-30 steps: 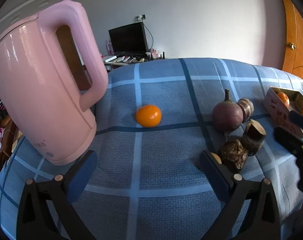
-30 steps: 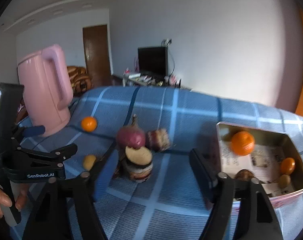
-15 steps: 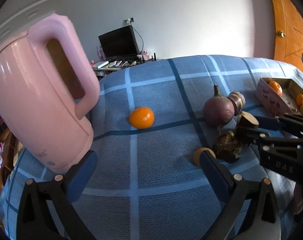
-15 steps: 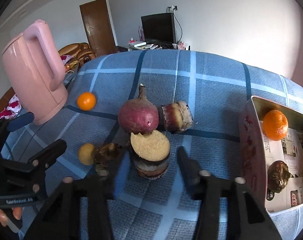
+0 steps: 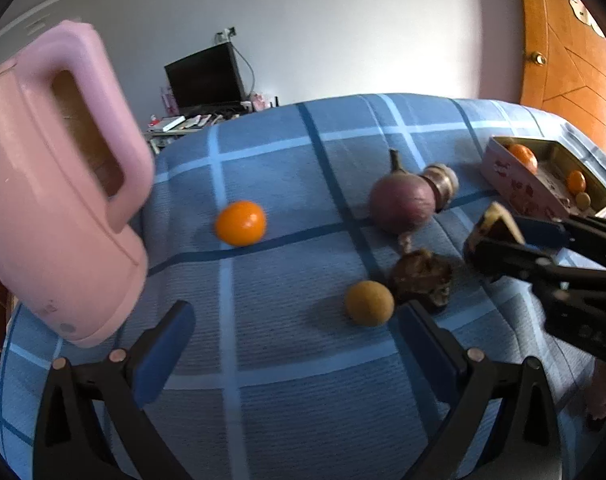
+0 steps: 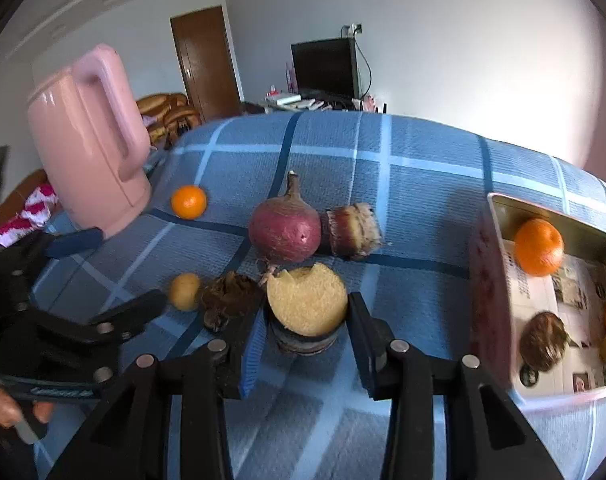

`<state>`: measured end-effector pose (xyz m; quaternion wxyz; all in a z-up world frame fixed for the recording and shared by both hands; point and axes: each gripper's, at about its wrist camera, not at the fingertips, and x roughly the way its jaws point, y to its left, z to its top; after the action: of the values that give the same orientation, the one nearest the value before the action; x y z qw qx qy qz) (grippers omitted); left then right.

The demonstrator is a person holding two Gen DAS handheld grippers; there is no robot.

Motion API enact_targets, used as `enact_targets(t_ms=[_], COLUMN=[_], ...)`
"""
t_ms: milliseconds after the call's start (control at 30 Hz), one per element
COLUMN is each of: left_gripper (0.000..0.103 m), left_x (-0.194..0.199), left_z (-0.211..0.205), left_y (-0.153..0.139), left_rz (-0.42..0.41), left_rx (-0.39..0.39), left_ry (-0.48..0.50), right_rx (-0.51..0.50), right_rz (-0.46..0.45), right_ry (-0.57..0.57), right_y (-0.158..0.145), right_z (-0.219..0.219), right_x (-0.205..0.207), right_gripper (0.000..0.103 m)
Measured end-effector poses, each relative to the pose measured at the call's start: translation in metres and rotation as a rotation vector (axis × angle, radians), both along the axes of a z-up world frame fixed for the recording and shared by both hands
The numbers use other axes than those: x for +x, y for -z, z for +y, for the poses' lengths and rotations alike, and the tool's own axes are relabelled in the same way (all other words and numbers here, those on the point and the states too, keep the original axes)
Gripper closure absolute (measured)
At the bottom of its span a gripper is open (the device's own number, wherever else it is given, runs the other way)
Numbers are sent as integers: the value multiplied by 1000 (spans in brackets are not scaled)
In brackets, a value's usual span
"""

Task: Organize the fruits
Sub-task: 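Grasp the yellow-brown round fruit with the left tool while the right tool grasps the cut taro piece, then carry the yellow-brown fruit in the left tool over the tin box while the right tool carries the taro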

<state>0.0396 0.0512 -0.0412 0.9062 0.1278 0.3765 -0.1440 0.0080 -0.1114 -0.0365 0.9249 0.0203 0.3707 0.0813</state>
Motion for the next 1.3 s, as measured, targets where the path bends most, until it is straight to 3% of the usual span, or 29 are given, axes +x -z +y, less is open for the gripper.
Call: enact_targets(t_ms=[167, 367, 467, 600, 767, 833, 933, 1100, 1200, 1300], left_gripper=[5, 18, 31, 48, 59, 72, 72, 72, 72, 73], left_x=[4, 15, 21, 24, 27, 27, 26, 14, 4, 1], left_z=[-10, -16, -17, -25, -23, -22, -19, -1, 15, 28], left_y=[6, 9, 12, 17, 19, 18, 16, 1, -11, -18], left_rz=[-10, 20, 68, 116, 143, 144, 132, 38, -45, -77], left_rx=[42, 1, -61, -60, -113, -128, -148, -221, -221, -253], left_ry=[6, 24, 46, 64, 62, 67, 67, 25, -54, -105], right_rx=[14, 51, 61, 61, 64, 70, 72, 88, 81, 41], right_rz=[-28, -27, -19, -22, -15, -13, -15, -40, -89, -160], right_ry=[12, 26, 22, 14, 9, 9, 10, 13, 10, 17], right_y=[-5, -5, -4, -4, -3, -2, -2, -4, -10, -18], right_z=[-12, -21, -22, -20, -20, -21, -21, -24, -24, -22], right_x=[-22, -33, -32, -32, -31, -30, -31, -34, -39, -45], right_gripper=[62, 62, 62, 62, 62, 62, 62, 62, 62, 62])
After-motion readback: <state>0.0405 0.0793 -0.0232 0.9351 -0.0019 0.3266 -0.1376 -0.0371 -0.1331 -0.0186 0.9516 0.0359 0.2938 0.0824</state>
